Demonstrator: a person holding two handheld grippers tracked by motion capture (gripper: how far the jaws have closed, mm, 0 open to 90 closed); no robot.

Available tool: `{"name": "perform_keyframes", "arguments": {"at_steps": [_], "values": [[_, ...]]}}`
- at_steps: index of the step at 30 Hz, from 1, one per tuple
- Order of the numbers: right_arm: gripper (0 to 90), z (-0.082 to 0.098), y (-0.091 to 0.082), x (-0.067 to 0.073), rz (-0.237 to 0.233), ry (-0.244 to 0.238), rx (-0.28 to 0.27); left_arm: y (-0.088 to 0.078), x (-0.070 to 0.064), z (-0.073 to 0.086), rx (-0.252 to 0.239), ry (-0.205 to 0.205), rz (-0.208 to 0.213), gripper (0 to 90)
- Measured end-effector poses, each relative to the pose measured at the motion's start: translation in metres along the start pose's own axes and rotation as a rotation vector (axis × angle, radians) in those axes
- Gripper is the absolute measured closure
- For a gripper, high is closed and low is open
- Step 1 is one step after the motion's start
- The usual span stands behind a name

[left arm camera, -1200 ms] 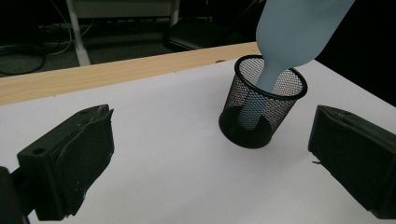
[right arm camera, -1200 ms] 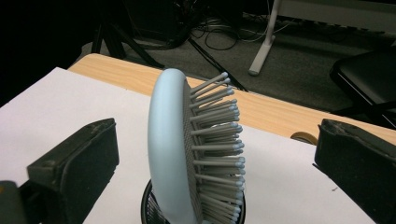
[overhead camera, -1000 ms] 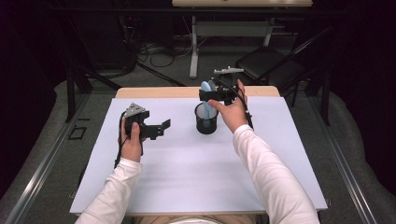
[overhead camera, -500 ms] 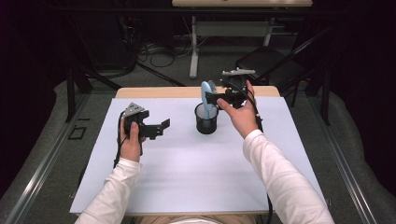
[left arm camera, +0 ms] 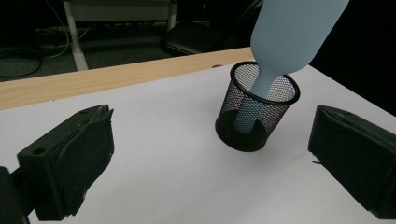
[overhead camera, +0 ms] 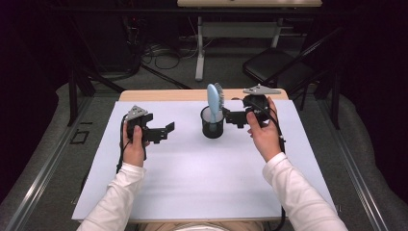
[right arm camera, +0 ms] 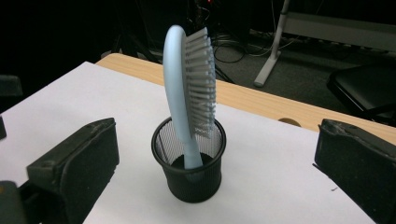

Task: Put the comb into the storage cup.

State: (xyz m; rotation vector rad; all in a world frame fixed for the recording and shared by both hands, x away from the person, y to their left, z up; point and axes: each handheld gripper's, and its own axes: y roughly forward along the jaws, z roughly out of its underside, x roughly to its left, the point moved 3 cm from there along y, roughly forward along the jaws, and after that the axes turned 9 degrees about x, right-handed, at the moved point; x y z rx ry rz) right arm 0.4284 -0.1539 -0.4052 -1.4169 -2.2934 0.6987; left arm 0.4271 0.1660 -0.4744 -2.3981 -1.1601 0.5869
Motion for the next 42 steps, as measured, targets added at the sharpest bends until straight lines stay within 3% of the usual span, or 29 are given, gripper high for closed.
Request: {"name": "perform_keyframes", "arguments": {"at_steps": [17,23,32,42], "values": [[0.0,0.065,-0.002,-0.006,-0.011,0.018,0.010,0.000,0.001,0.000,0.001,-0.005,-0.002,0.4],[0.0,0.077,0.000,-0.005,0.001,0.015,0.007,0.000,0.001,0.000,0.001,-0.007,-0.003,0.4],[0.0,0.093,0.009,-0.006,0.000,0.050,0.015,0.000,0.002,0.000,-0.001,-0.010,-0.002,0.4],[0.0,0.100,0.012,-0.005,-0.002,0.048,0.003,-0.001,0.003,0.000,-0.007,-0.011,-0.005,0.4]]}}
